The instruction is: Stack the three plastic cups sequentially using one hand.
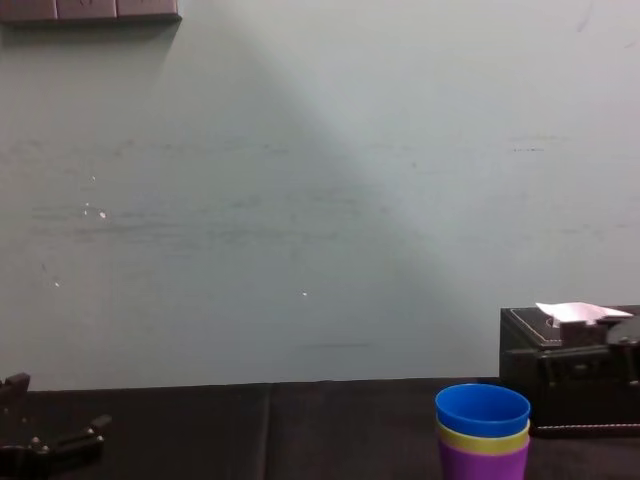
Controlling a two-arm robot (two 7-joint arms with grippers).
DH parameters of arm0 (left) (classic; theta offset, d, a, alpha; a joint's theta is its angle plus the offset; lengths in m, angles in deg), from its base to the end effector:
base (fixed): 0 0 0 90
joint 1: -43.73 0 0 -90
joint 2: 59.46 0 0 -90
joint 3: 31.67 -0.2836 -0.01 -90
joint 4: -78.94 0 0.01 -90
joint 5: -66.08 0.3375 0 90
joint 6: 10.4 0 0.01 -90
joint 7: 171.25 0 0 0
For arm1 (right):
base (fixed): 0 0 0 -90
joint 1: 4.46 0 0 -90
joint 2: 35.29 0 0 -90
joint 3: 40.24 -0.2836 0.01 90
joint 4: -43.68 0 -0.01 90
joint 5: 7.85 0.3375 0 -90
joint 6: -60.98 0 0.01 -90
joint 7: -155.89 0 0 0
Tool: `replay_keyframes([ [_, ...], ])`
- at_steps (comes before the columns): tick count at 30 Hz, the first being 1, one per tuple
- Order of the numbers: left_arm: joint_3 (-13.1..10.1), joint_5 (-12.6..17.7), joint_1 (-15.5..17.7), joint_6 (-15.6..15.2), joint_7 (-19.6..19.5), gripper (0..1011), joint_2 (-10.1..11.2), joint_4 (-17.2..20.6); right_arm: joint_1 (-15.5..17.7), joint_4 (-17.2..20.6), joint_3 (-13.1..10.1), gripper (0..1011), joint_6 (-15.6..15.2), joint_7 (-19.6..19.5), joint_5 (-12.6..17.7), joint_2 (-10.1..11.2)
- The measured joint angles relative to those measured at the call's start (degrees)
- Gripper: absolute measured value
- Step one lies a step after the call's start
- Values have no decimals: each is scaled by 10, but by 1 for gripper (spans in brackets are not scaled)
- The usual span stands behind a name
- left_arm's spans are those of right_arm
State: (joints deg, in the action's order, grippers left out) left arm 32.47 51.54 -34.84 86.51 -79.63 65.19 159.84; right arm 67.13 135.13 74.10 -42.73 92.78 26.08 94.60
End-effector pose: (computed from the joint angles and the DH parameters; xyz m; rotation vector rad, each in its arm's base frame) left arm 0.3842 0.0715 -0.3026 0.3046 -0.2852 1.2480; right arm 0.4080 -0.0700 -0.1965 -0.2489 0.0320 -0.7822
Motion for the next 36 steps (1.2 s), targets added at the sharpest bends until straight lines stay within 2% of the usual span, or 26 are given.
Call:
replay_keyframes([
  [7, 0, 0, 0, 0, 0, 1011, 0, 0, 47, 12, -40, 1000, 17, -28, 5, 10],
  [14, 0, 0, 0, 0, 0, 1012, 0, 0, 75, 1, -61, 1000, 31, -47, -4, 9],
  [23, 0, 0, 0, 0, 0, 1011, 0, 0, 94, -26, -75, 1000, 36, -64, -24, -2],
  [32, 0, 0, 0, 0, 0, 1011, 0, 0, 90, -64, -80, 1000, 32, -62, -35, -18],
  [36, 0, 0, 0, 0, 0, 1012, 0, 0, 90, -62, -80, 1000, 32, -62, -35, -17],
])
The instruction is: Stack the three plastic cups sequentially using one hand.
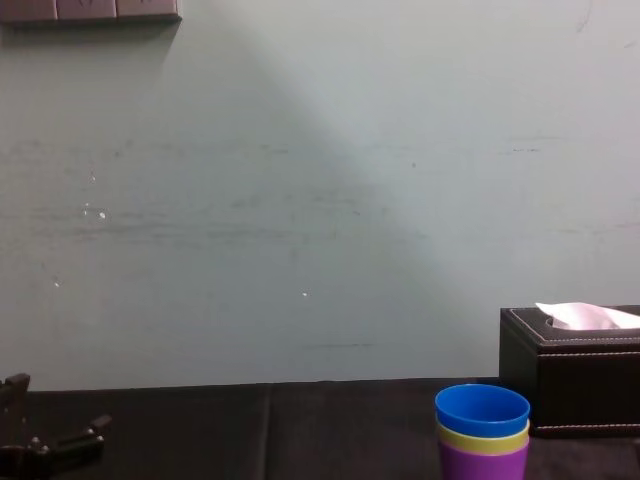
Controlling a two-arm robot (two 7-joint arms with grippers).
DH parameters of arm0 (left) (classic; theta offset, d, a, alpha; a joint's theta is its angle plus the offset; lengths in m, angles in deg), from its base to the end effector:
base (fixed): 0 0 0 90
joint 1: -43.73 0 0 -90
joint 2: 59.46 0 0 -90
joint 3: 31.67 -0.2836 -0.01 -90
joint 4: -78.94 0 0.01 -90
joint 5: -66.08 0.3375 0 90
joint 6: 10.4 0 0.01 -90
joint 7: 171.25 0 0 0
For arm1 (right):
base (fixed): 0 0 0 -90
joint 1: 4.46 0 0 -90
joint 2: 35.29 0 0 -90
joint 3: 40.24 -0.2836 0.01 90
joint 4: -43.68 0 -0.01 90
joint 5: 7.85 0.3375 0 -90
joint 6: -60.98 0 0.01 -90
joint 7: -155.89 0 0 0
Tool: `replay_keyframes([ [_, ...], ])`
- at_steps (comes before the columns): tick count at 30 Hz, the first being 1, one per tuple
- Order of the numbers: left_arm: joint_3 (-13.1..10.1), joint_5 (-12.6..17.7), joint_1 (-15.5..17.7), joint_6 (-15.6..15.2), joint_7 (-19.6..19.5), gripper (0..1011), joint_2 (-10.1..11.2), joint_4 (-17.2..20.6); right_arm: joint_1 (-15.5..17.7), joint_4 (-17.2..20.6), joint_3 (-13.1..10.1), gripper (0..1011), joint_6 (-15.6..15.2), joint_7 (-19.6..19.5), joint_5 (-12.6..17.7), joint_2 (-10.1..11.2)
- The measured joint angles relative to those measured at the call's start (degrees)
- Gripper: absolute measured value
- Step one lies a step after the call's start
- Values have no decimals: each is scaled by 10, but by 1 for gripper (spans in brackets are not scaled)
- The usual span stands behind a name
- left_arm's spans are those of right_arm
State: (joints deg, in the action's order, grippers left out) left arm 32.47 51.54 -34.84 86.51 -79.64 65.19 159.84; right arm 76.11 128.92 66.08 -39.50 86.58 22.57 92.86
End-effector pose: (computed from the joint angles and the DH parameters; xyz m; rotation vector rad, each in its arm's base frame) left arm 0.3842 0.0715 -0.3026 0.3046 -0.2852 1.2478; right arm 0.3879 -0.1209 -0.2569 -0.2985 0.1076 -1.0392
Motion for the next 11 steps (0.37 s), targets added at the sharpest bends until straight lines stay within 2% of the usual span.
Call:
replay_keyframes([
  [11, 0, 0, 0, 0, 0, 1011, 0, 0, 0, 4, 1, 1000, 0, 1, 1, 2],
])
